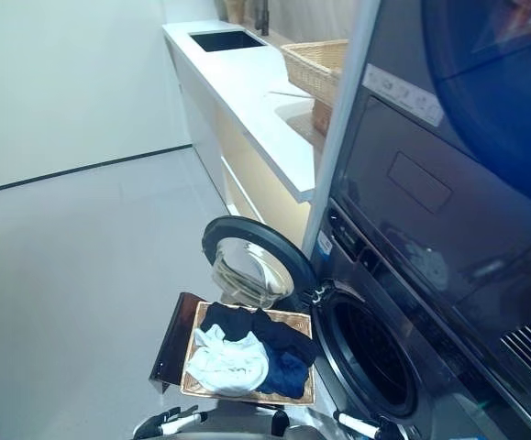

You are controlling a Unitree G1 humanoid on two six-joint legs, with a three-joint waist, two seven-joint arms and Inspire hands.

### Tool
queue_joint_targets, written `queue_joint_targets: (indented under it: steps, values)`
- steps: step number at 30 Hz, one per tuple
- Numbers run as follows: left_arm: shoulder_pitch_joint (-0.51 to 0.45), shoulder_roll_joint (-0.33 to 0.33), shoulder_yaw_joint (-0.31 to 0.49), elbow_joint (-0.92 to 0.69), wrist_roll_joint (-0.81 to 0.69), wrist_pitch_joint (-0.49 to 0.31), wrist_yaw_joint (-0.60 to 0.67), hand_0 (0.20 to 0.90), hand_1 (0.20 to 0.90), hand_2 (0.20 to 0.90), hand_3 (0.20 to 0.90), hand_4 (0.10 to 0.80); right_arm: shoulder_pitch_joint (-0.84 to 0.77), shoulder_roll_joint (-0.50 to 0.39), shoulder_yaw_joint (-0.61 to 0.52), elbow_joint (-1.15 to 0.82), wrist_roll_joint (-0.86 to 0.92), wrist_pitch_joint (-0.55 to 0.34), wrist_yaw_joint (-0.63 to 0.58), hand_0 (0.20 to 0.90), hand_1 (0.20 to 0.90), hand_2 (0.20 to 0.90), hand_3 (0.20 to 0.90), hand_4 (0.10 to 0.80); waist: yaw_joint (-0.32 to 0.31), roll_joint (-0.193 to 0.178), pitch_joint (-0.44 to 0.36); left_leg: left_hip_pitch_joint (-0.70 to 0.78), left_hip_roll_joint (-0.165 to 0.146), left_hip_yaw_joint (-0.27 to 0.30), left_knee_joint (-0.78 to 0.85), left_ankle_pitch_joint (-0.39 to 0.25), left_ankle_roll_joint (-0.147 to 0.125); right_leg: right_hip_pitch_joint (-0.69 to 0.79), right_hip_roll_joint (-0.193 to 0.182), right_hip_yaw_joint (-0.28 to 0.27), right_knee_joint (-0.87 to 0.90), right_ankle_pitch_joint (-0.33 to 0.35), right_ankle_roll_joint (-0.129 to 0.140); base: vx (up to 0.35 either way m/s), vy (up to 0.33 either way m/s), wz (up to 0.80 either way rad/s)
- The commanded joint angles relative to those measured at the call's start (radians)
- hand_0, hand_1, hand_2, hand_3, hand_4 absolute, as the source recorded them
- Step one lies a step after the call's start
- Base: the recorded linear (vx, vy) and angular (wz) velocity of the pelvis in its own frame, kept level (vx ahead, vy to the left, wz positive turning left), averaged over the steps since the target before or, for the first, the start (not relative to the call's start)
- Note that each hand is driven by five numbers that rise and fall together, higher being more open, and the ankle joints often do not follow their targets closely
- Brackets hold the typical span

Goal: Pick up the clothes and place them into the washing machine

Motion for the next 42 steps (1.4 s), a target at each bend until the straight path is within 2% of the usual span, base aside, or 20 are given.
queue_joint_targets:
  steps: [1, 3, 4, 5, 7, 9, 11, 13, 15, 19, 22, 26, 28, 33, 42]
  values:
    - [-0.002, 0.008, 0.032, -0.017, -0.014, -0.031, -0.005, 0.9, 0.9, 0.9, 0.9, 0.8, -0.009, -0.025, -0.012, 0.034, 0.004, -0.037, -0.023, 0.9, 0.9, 0.9, 0.9, 0.8, -0.004, -0.018, -0.036, 0.038, -0.037, 0.02, 0.041, 0.129, 0.018, 0.0, 0.002, -0.002, -0.036, 0.036, 0.051, 0.157, -0.192, 0.0]
    - [0.0, 0.006, 0.031, -0.016, -0.011, -0.03, -0.008, 0.9, 0.9, 0.9, 0.9, 0.8, 0.0, -0.032, -0.02, 0.034, 0.009, -0.039, -0.018, 0.9, 0.9, 0.9, 0.9, 0.8, -0.005, -0.014, -0.06, 0.048, -0.017, 0.021, 0.051, 0.172, 0.005, 0.018, 0.024, 0.005, -0.043, 0.02, 0.037, 0.163, -0.226, 0.02]
    - [-0.012, 0.001, 0.024, -0.02, -0.008, -0.031, -0.007, 0.9, 0.9, 0.9, 0.9, 0.8, 0.004, -0.038, -0.024, 0.035, 0.016, -0.04, -0.019, 0.9, 0.9, 0.9, 0.9, 0.8, -0.005, -0.021, -0.065, 0.015, -0.011, 0.021, 0.135, 0.217, -0.007, 0.042, 0.036, 0.017, -0.053, 0.005, 0.021, 0.095, -0.187, 0.04]
    - [-0.012, 0.001, 0.024, -0.02, -0.008, -0.031, -0.007, 0.9, 0.9, 0.9, 0.9, 0.8, 0.004, -0.038, -0.024, 0.035, 0.016, -0.04, -0.019, 0.9, 0.9, 0.9, 0.9, 0.8, -0.005, -0.021, -0.065, 0.014, -0.011, 0.02, 0.137, 0.216, -0.007, 0.042, 0.036, 0.017, -0.053, 0.005, 0.021, 0.086, -0.2, 0.05]
    - [-0.021, -0.008, 0.011, -0.031, -0.009, -0.031, -0.01, 0.9, 0.9, 0.9, 0.9, 0.8, 0.008, -0.045, -0.028, 0.042, 0.02, -0.038, -0.022, 0.9, 0.9, 0.9, 0.9, 0.8, -0.004, -0.034, -0.057, -0.041, -0.02, 0.024, 0.25, 0.24, -0.012, 0.074, 0.035, 0.025, -0.062, 0.002, 0.008, 0.045, -0.122, 0.04]
    - [-0.034, -0.012, 0.001, -0.049, -0.025, -0.032, -0.009, 0.9, 0.9, 0.9, 0.9, 0.8, 0.006, -0.047, -0.029, 0.043, 0.026, -0.036, -0.027, 0.9, 0.9, 0.9, 0.9, 0.8, -0.004, -0.055, -0.046, -0.08, 0.002, 0.078, 0.299, 0.262, -0.013, 0.102, 0.026, 0.02, -0.064, -0.001, 0.001, 0.046, -0.14, 0.05]
    - [-0.039, -0.017, -0.014, -0.064, -0.024, -0.032, -0.008, 0.9, 0.9, 0.9, 0.9, 0.8, -0.002, -0.049, -0.026, 0.046, 0.032, -0.033, -0.034, 0.9, 0.9, 0.9, 0.9, 0.8, 0.006, -0.081, -0.042, -0.122, 0.026, 0.126, 0.284, 0.226, 0.006, 0.121, 0.011, 0.024, -0.068, -0.009, 0.003, 0.049, -0.121, -0.17]
    - [-0.039, -0.018, -0.016, -0.066, -0.025, -0.032, -0.004, 0.9, 0.9, 0.9, 0.9, 0.8, -0.012, -0.045, -0.018, 0.046, 0.032, -0.031, -0.037, 0.9, 0.9, 0.9, 0.9, 0.8, 0.024, -0.107, -0.039, -0.176, 0.033, 0.139, 0.272, 0.171, 0.03, 0.138, -0.004, 0.045, -0.07, -0.01, 0.013, 0.049, -0.091, -0.36]
    - [-0.038, -0.016, -0.017, -0.066, -0.024, -0.032, -0.001, 0.9, 0.9, 0.9, 0.9, 0.8, -0.019, -0.041, -0.009, 0.046, 0.028, -0.029, -0.038, 0.9, 0.9, 0.9, 0.9, 0.8, 0.034, -0.121, -0.033, -0.21, 0.037, 0.138, 0.237, 0.154, 0.033, 0.152, -0.01, 0.061, -0.07, -0.014, 0.021, 0.032, -0.064, -0.33]
    - [-0.039, -0.013, -0.017, -0.063, -0.035, -0.037, 0.001, 0.9, 0.9, 0.9, 0.9, 0.8, -0.022, -0.032, 0.007, 0.048, 0.03, -0.032, -0.044, 0.9, 0.9, 0.9, 0.9, 0.8, 0.05, -0.128, -0.015, -0.234, 0.043, 0.112, 0.152, 0.178, 0.025, 0.187, -0.012, 0.094, -0.087, -0.009, 0.024, 0.025, -0.002, -0.25]
    - [-0.031, -0.016, -0.019, -0.065, -0.043, -0.04, 0.002, 0.9, 0.9, 0.9, 0.9, 0.8, -0.016, -0.034, 0.008, 0.049, 0.034, -0.036, -0.045, 0.9, 0.9, 0.9, 0.9, 0.8, 0.055, -0.115, -0.008, -0.225, 0.023, 0.086, 0.122, 0.174, 0.019, 0.203, -0.011, 0.113, -0.096, -0.008, 0.03, 0.022, 0.056, -0.2]
    - [-0.029, -0.021, -0.018, -0.057, -0.034, -0.039, 0.002, 0.9, 0.9, 0.9, 0.9, 0.8, -0.011, -0.045, -0.004, 0.06, 0.032, -0.034, -0.044, 0.9, 0.9, 0.9, 0.9, 0.8, 0.048, -0.087, -0.019, -0.177, -0.007, 0.068, 0.031, 0.134, 0.027, 0.211, -0.022, 0.115, -0.102, -0.012, 0.044, 0.026, 0.165, -0.05]
    - [-0.038, -0.021, -0.019, -0.055, -0.026, -0.038, 0.001, 0.9, 0.9, 0.9, 0.9, 0.8, -0.008, -0.052, -0.017, 0.064, 0.038, -0.03, -0.041, 0.9, 0.9, 0.9, 0.9, 0.8, 0.032, -0.071, -0.027, -0.158, -0.017, 0.096, -0.016, 0.131, 0.032, 0.206, -0.035, 0.1, -0.097, -0.014, 0.058, 0.009, 0.229, 0.21]
    - [-0.046, -0.012, -0.02, -0.054, -0.014, -0.038, 0.001, 0.9, 0.9, 0.9, 0.9, 0.8, -0.006, -0.044, -0.018, 0.063, 0.033, -0.028, -0.036, 0.9, 0.9, 0.9, 0.9, 0.8, 0.03, -0.062, -0.041, -0.139, -0.034, 0.108, -0.054, 0.127, 0.042, 0.215, -0.064, 0.078, -0.108, -0.008, 0.081, 0.015, 0.179, 0.12]
    - [-0.05, 0.008, -0.01, -0.042, 0.001, -0.038, 0.006, 0.9, 0.9, 0.9, 0.9, 0.8, -0.039, -0.032, 0.002, 0.058, 0.021, -0.027, -0.028, 0.9, 0.9, 0.9, 0.9, 0.8, 0.047, -0.055, -0.042, -0.143, -0.067, 0.111, -0.061, 0.11, 0.075, 0.202, -0.098, 0.095, -0.119, 0.025, 0.114, -0.012, 0.157, -0.06]
